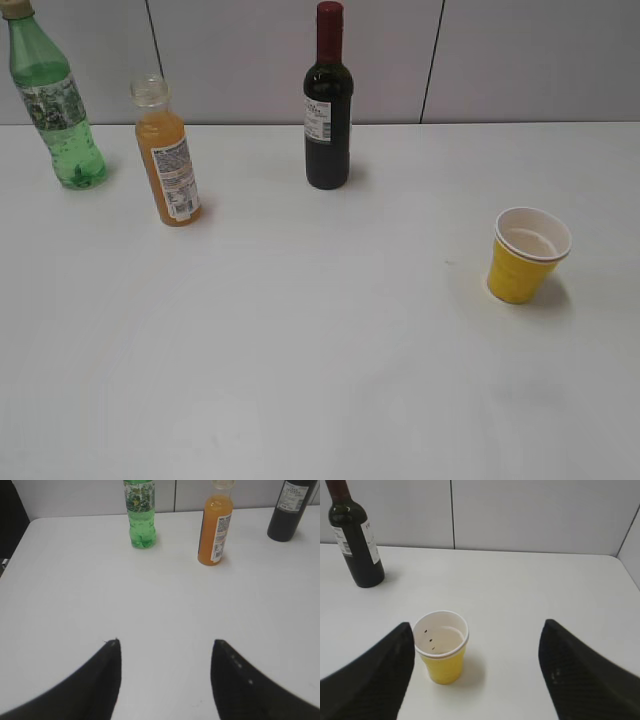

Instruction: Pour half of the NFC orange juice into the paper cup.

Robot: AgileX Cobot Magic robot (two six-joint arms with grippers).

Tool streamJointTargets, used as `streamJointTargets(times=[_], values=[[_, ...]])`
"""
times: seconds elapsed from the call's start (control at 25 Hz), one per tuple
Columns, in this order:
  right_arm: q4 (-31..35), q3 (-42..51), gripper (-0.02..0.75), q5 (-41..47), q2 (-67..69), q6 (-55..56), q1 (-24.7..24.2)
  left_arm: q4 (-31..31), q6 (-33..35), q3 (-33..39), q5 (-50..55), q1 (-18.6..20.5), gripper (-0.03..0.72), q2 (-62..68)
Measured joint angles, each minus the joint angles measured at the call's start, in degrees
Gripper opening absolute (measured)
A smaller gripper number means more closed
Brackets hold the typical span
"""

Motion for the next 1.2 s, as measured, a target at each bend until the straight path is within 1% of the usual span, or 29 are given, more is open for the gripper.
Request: streamJointTargets(times=[0.24,0.6,0.8,0.88,1.0,1.12,1.2], values=[[0.1,1.8,0.587,-6.8,6.7,0.0,0.6,0.0,0.0,0.0,0.0,0.0,0.437,0.0],[0.2,2.2,0.587,-21.0,21.0,0.0,11.2,0.0,0.0,0.0,0.0,0.0,0.437,0.0],[0.2,2.4,0.587,-26.4,29.1,0.5,14.8,0.0,0.0,0.0,0.0,0.0,0.437,0.0],[0.2,3.4,0.587,-30.4,30.9,1.7,16.2,0.0,0.0,0.0,0.0,0.0,0.437,0.0],[0.2,7.4,0.587,-37.9,32.2,4.6,17.4,0.0,0.0,0.0,0.0,0.0,0.437,0.0],[-0.5,11.7,0.587,-46.5,33.4,7.4,17.6,0.0,0.0,0.0,0.0,0.0,0.437,0.0],[-2.5,13.3,0.587,-51.4,35.0,8.2,17.6,0.0,0.0,0.0,0.0,0.0,0.437,0.0]])
